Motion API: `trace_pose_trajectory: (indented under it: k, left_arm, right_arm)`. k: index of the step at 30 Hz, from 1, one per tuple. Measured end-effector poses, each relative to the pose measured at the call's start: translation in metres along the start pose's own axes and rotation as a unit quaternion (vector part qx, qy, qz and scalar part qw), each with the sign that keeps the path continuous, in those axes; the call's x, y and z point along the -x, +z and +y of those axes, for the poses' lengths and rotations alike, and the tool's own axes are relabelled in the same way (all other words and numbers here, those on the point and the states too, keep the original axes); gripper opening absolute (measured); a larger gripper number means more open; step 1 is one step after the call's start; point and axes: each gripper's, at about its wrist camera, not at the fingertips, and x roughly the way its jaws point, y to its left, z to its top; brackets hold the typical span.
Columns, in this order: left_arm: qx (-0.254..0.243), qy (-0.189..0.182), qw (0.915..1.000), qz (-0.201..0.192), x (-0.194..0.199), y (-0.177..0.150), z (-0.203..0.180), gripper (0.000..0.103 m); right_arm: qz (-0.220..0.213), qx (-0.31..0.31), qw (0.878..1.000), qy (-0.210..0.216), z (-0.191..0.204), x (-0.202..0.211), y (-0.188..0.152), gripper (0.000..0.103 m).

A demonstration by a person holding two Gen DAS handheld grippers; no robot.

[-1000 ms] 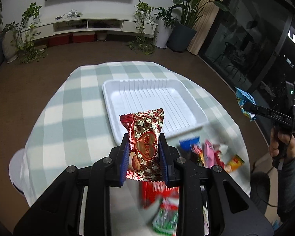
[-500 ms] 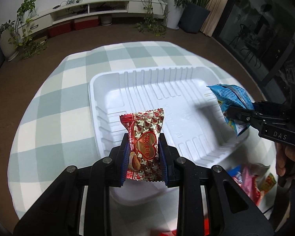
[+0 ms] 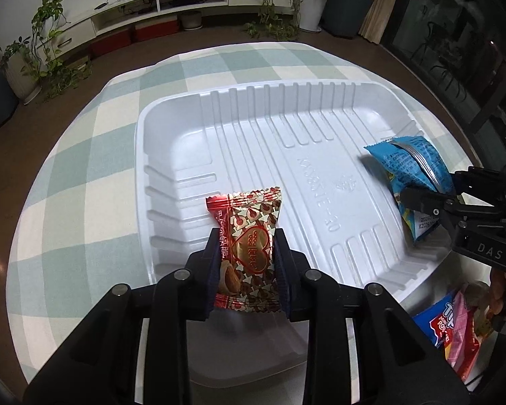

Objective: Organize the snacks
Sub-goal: 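Carry both snacks over the white tray and open both tools to drop them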

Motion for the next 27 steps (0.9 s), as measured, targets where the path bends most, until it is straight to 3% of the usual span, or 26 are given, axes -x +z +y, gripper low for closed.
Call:
trace_pose_trajectory:
  k: [2,3,4,8,16,21,24,27]
  left_arm:
    - [-0.002,0.001,1.0,0.0,0.0,-0.001,-0.002,0.037]
    - [-0.001,0.002,1.0,-0.001,0.001,-0.002,-0.002,0.049]
    - [0.0,0.003,1.0,-0.004,0.004,-0.003,-0.002,0.055]
    - [0.003,0.01,0.9998,-0.019,0.021,-0.005,-0.003,0.064]
    - [0.034,0.007,0.9958,-0.085,0.095,-0.021,0.009,0.097]
    - [0.025,-0.016,0.9905,-0.134,0.153,-0.063,0.002,0.103]
    - [-0.019,-0.006,0.9859,-0.166,0.181,-0.103,-0.018,0.103]
    - [-0.013,-0.009,0.988,-0.153,0.196,-0.143,-0.03,0.103]
  right_arm:
    - [0.004,0.002,1.0,-0.004,0.001,-0.001,0.0,0.049]
    - [0.004,0.003,1.0,-0.005,0.001,-0.001,0.0,0.053]
    - [0.002,0.003,1.0,-0.006,0.0,0.0,0.0,0.054]
    - [-0.003,-0.004,1.0,-0.005,-0.003,0.005,0.002,0.059]
    - [-0.059,-0.039,0.997,0.016,-0.018,0.064,0.005,0.076]
    - [-0.129,-0.065,0.987,0.077,-0.024,0.138,-0.031,0.098]
    - [-0.163,-0.066,0.978,0.11,-0.017,0.174,-0.073,0.101]
    - [-0.181,-0.07,0.973,0.128,-0.007,0.196,-0.117,0.103]
